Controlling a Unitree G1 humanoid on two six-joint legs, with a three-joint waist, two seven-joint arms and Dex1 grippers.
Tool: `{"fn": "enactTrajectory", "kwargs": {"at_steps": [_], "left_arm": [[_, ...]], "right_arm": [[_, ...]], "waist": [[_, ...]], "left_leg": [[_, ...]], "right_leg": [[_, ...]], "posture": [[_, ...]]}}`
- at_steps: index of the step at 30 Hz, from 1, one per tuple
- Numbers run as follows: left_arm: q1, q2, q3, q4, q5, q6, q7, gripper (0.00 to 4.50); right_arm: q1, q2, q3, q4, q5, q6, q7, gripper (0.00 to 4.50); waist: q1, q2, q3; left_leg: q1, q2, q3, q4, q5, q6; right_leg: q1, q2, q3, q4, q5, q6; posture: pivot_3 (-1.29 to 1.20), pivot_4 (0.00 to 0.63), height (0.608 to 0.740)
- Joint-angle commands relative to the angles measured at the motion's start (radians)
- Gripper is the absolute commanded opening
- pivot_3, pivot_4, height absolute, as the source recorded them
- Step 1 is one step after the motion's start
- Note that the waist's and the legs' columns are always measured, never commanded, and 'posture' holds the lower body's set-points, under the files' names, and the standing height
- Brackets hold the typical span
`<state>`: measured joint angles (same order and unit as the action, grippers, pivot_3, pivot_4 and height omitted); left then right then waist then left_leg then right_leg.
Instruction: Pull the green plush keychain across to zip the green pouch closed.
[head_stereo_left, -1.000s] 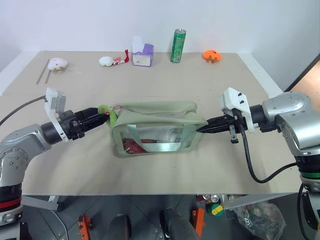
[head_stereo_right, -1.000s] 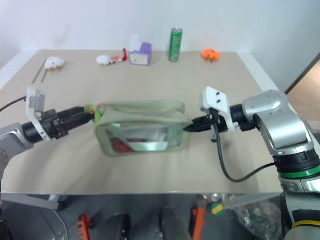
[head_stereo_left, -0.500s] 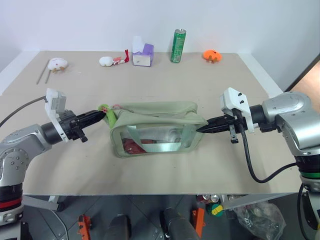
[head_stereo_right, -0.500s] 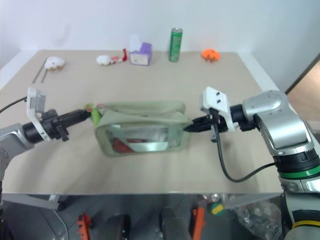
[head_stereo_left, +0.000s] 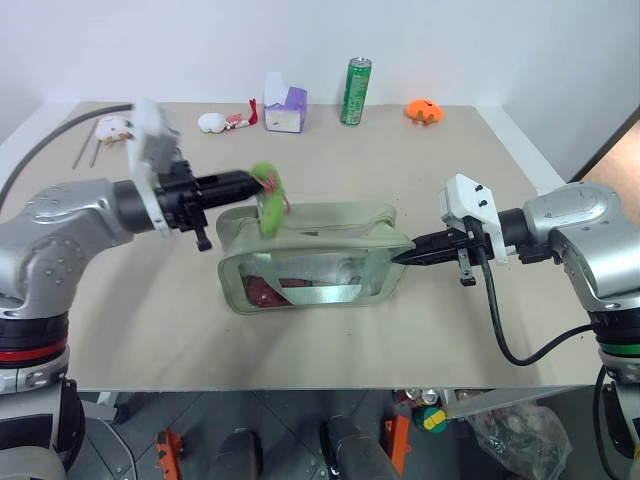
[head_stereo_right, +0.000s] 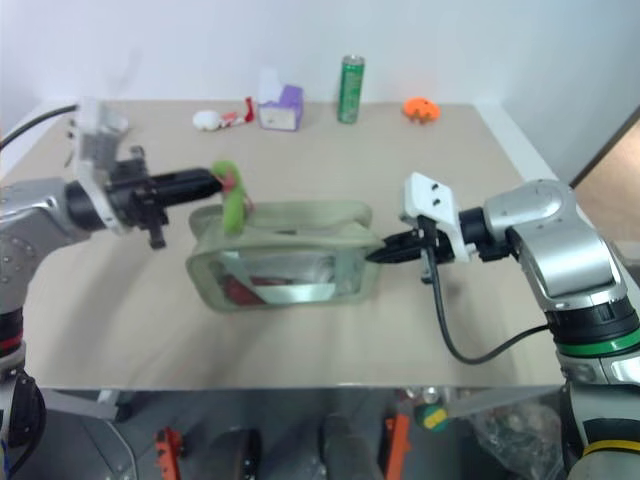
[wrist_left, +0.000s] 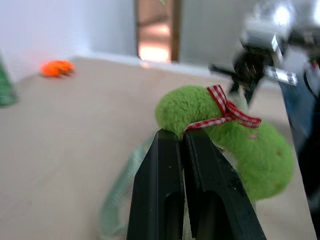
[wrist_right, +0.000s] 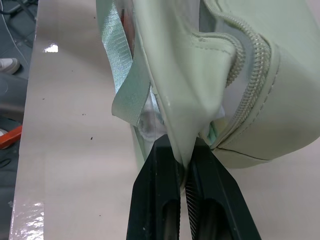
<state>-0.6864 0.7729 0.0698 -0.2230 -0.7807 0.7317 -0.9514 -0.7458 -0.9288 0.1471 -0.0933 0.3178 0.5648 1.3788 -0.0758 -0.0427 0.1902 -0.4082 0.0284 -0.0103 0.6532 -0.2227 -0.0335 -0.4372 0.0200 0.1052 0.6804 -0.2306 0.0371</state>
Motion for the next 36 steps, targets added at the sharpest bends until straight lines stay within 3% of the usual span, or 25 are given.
{"fn": "enactTrajectory", "kwargs": {"at_steps": [1, 13, 20, 26, 36], "left_arm": [[-0.049, -0.015, -0.004, 0.040, 0.026, -0.021, -0.016, 0.34], [-0.060, -0.026, 0.040, 0.053, -0.018, 0.004, -0.075, 4.36], [-0.007, 0.008, 0.126, 0.047, -0.080, 0.048, -0.084, 4.47], [0.027, 0.052, 0.306, 0.087, -0.181, 0.097, -0.050, 4.47], [0.289, 0.127, 0.231, -0.126, -0.137, 0.102, -0.109, 4.47]], "right_arm": [[0.005, -0.014, -0.029, -0.042, 0.013, 0.000, -0.011, 0.00], [0.031, -0.031, -0.048, -0.075, 0.032, 0.020, -0.037, 0.00], [0.024, -0.026, -0.041, -0.068, 0.033, 0.015, -0.037, 0.00], [0.017, -0.018, -0.031, -0.063, 0.029, 0.010, -0.036, 0.00], [0.011, -0.012, -0.026, -0.049, 0.020, -0.001, -0.033, 0.00]], "waist": [[0.001, 0.000, 0.000], [0.000, 0.000, 0.000], [0.000, 0.000, 0.000], [-0.001, 0.000, 0.000], [0.000, -0.001, 0.001]], "left_leg": [[0.000, 0.000, 0.000, 0.000, 0.000, 0.000], [0.000, 0.000, 0.000, 0.000, 0.000, 0.000], [0.000, 0.000, 0.000, 0.000, 0.000, 0.000], [0.000, 0.001, 0.000, 0.001, 0.000, 0.000], [0.000, 0.000, 0.001, 0.001, 0.000, 0.000]], "right_leg": [[0.000, 0.000, 0.000, 0.000, 0.000, 0.000], [0.000, 0.000, 0.001, 0.000, 0.000, 0.000], [0.000, 0.000, 0.000, 0.000, 0.000, 0.000], [0.000, 0.000, 0.000, 0.000, 0.000, 0.000], [0.001, -0.001, 0.000, 0.000, -0.001, 0.001]], "posture": [[0.00, 0.150, 0.740], [0.00, 0.150, 0.740], [0.00, 0.150, 0.740], [0.00, 0.150, 0.740], [0.00, 0.150, 0.740]]}}
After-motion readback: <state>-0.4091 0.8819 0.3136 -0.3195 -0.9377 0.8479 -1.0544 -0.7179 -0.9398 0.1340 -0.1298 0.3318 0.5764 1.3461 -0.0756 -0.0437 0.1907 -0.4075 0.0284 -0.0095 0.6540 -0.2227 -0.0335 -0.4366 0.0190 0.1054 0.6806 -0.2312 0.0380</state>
